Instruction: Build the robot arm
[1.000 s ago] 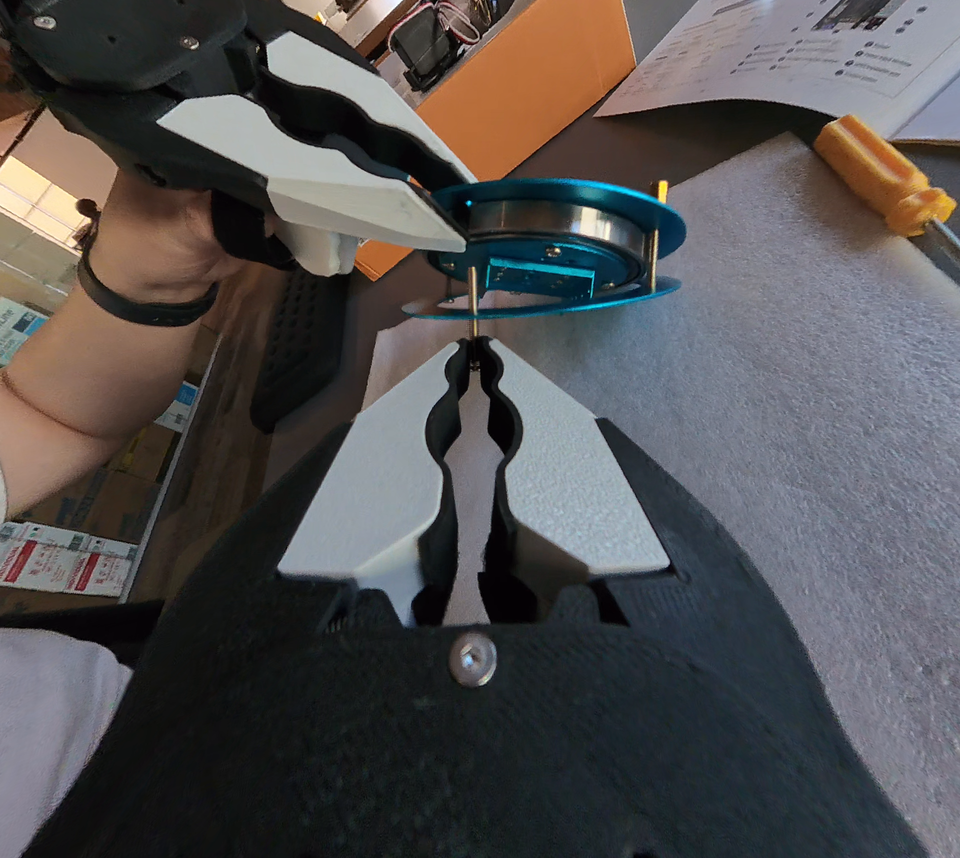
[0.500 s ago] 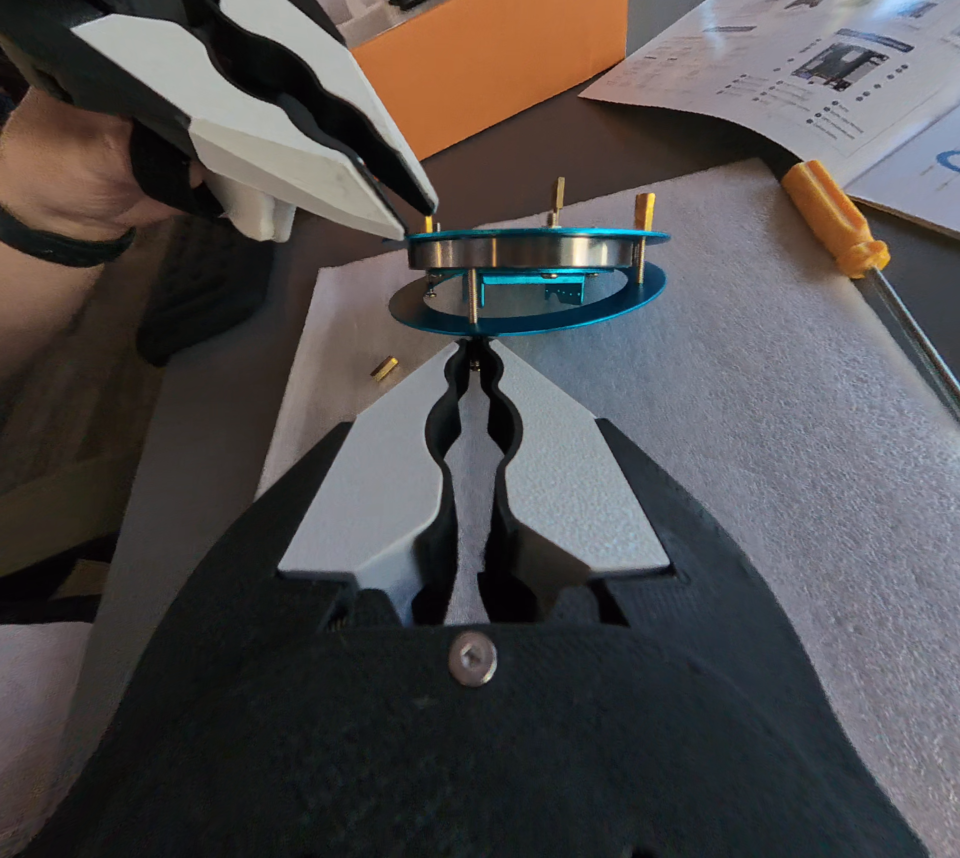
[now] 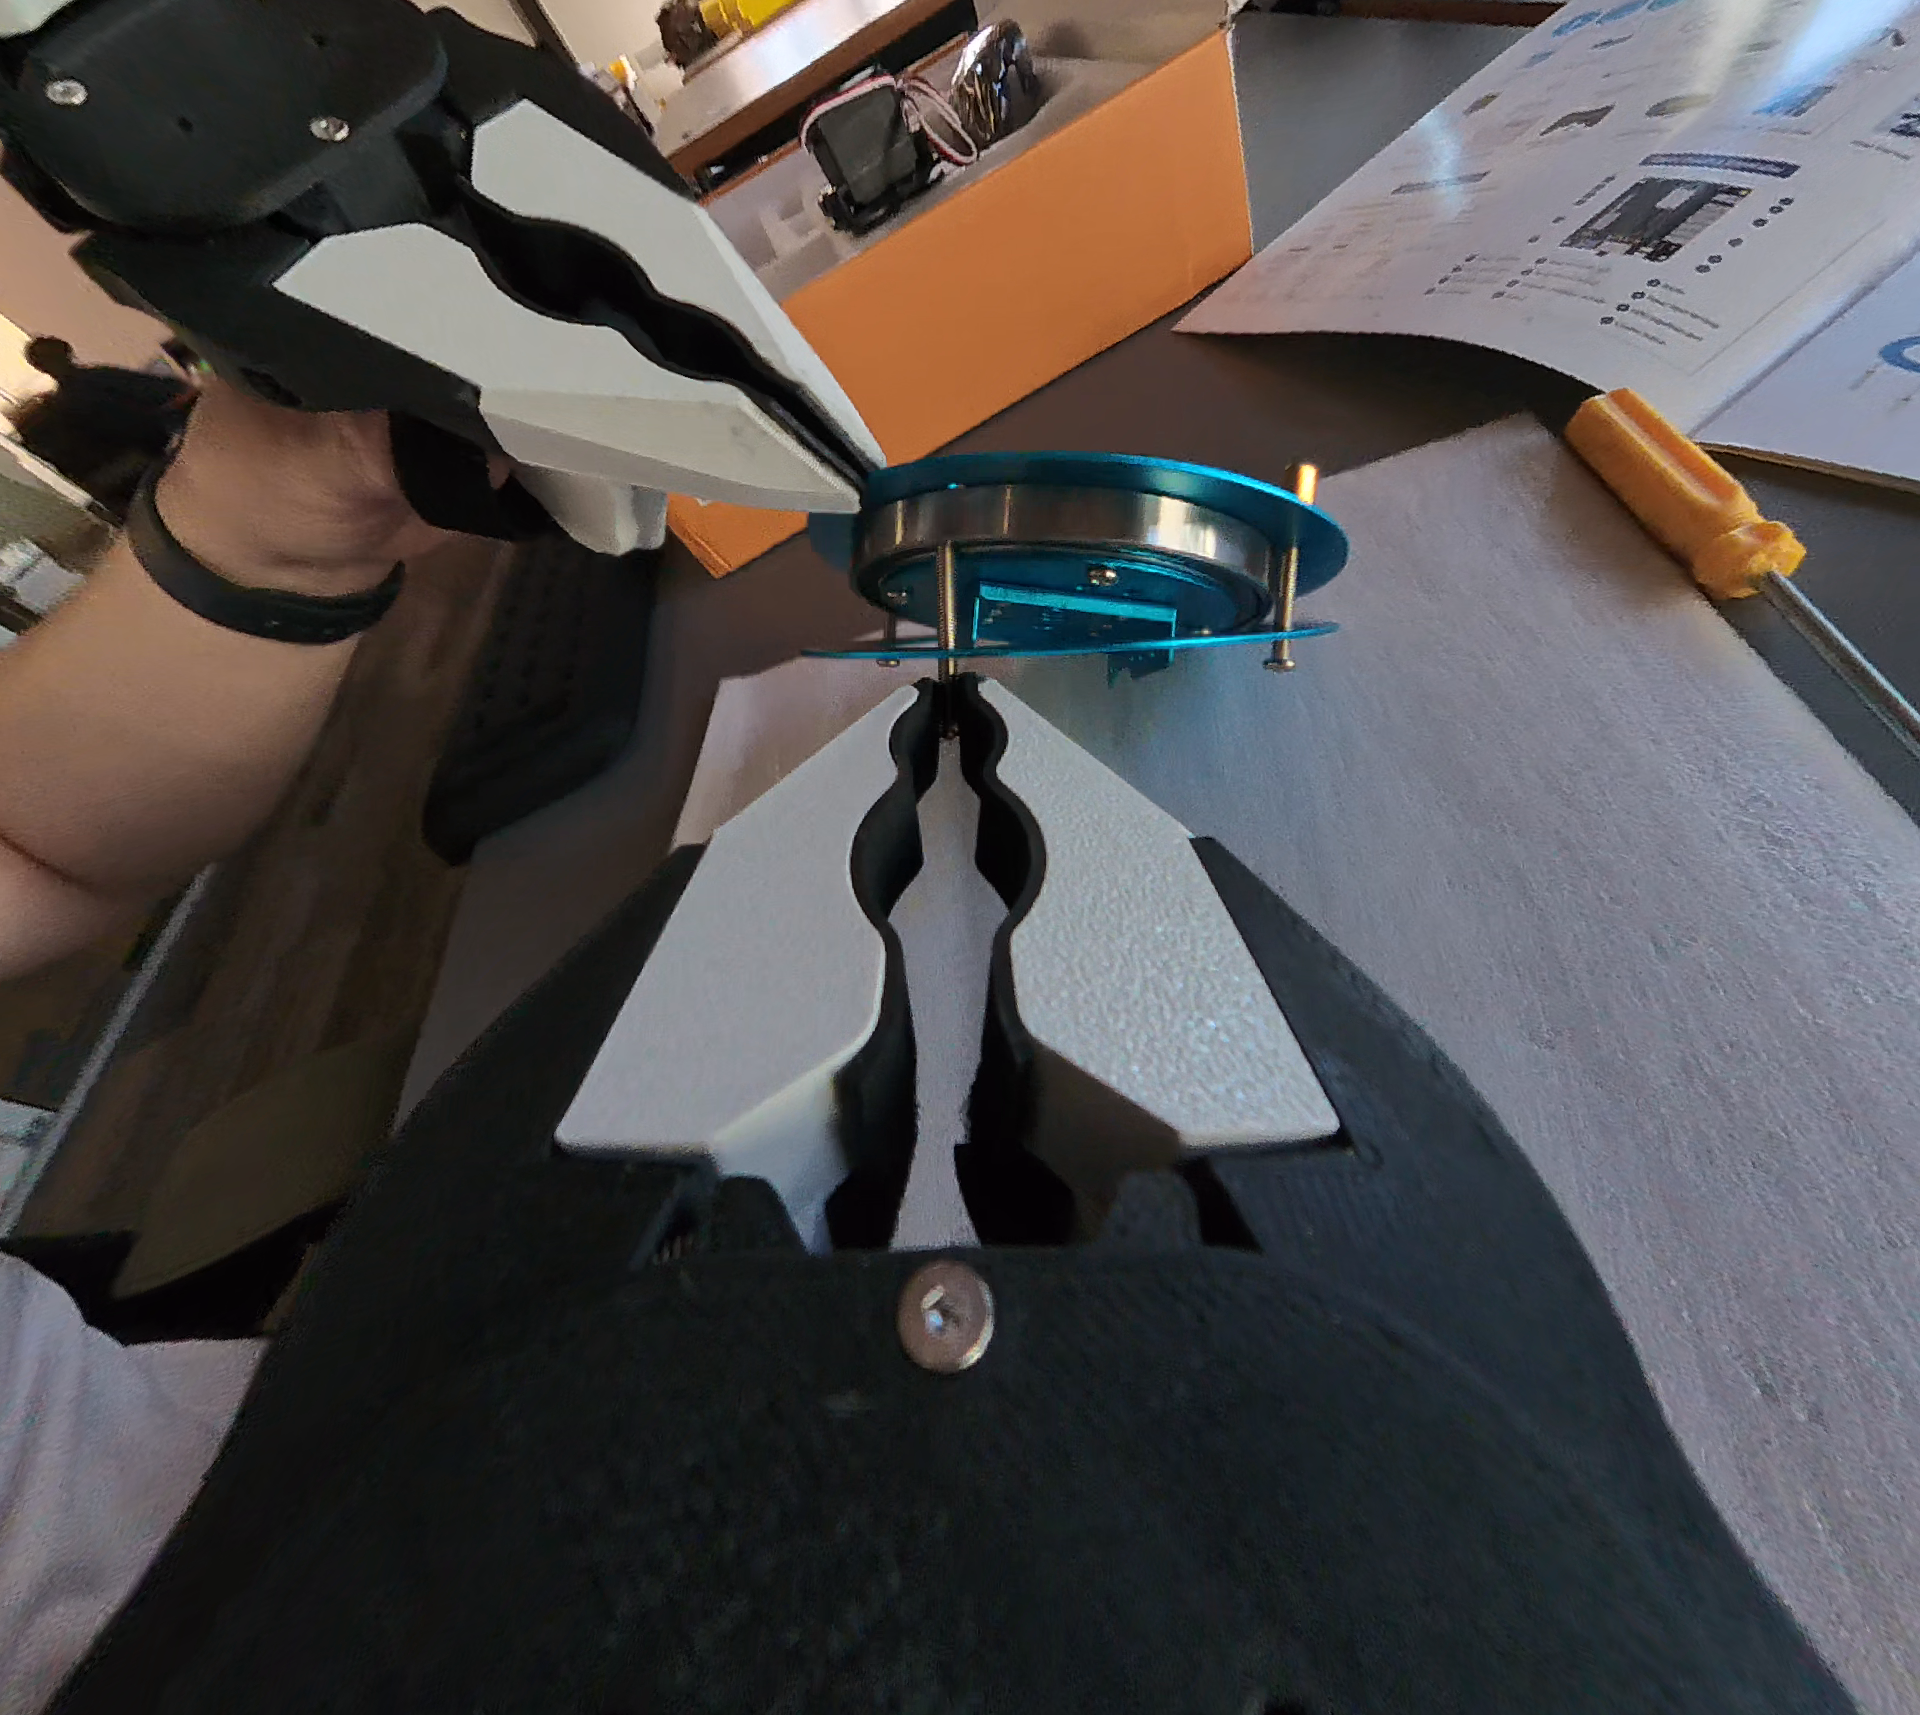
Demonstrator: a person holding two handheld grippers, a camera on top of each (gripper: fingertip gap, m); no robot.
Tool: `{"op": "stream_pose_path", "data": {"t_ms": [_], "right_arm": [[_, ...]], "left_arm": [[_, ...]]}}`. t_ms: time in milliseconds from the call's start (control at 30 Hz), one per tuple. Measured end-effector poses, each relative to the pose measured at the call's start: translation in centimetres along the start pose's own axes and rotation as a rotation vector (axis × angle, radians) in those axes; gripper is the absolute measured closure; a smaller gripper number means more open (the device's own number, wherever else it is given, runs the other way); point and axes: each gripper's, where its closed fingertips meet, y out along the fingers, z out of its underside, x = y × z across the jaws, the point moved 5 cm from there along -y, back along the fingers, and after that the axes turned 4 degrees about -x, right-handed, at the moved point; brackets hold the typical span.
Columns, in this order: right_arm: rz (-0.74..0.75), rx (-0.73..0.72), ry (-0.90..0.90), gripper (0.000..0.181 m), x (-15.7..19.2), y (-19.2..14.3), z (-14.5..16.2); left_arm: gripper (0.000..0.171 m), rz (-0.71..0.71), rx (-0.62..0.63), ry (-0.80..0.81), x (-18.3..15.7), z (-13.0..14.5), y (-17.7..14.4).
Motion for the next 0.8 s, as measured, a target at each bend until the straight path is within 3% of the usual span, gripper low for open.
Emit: {"op": "stream_pose_path", "data": {"t_ms": [533,667,800], "right_arm": [[-0.078,-0.114,0.182,0.180,-1.1,1.0,-3.4],[-0.089,-0.143,0.268,0.180,-1.8,1.6,-4.2],[-0.080,-0.065,0.255,0.180,-2.1,2.0,-4.8]], "left_arm": [[0.171,-0.030,-0.022,-0.224,3.8,-1.6,-0.6],[0.171,-0.006,-0.013,-0.136,4.0,-1.7,-0.5],[0.171,0.026,0.006,-0.091,4.2,-2.1,-0.3]]}}
